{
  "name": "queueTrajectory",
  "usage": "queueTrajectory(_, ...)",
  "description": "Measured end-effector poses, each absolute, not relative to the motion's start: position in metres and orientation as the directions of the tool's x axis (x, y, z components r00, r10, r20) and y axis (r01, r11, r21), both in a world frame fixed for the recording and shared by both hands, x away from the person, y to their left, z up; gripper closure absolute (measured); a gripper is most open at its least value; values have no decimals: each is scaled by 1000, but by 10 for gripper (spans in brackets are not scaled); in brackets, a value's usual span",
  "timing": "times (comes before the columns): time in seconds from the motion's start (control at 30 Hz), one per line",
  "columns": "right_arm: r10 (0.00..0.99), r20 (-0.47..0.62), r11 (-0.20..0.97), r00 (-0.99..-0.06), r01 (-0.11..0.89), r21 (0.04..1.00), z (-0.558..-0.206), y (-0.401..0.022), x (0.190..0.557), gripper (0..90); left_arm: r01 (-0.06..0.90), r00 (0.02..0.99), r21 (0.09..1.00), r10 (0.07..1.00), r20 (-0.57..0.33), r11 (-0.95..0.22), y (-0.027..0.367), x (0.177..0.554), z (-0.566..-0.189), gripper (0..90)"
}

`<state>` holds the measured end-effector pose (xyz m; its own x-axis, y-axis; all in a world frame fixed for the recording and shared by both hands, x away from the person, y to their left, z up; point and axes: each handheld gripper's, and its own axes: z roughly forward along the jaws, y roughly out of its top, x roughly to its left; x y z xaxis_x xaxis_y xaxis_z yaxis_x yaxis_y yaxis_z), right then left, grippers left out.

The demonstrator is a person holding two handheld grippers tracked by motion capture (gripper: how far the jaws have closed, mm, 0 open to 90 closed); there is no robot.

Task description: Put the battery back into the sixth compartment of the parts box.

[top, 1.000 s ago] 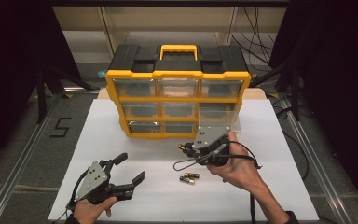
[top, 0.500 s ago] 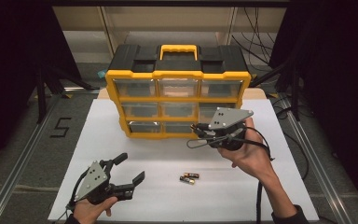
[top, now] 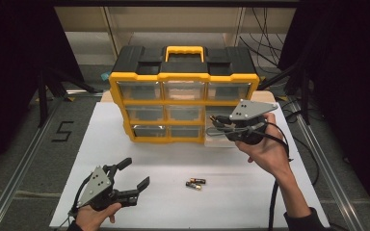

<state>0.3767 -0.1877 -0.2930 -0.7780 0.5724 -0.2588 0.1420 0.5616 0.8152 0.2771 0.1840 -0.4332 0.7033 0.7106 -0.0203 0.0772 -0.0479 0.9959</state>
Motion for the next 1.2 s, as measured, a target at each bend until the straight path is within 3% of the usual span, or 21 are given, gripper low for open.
queueTrajectory(0.43,625,-207,551,-753,237,800,-305,-197,394,762,80,703,996,710,-23,-47,184,277,-433,156)
queueTrajectory(0.6,676,-168,489,-717,266,831,-304,-201,396,561,73,708,997,705,-27,-34,184,278,-434,155)
queueTrajectory(0.93,616,-190,474,-765,167,865,-287,-187,375,366,79,703,996,711,-25,-43,185,277,-433,156)
queueTrajectory(1.2,509,-226,523,-831,89,848,-289,-164,353,291,79,702,996,712,-29,-37,185,276,-432,156)
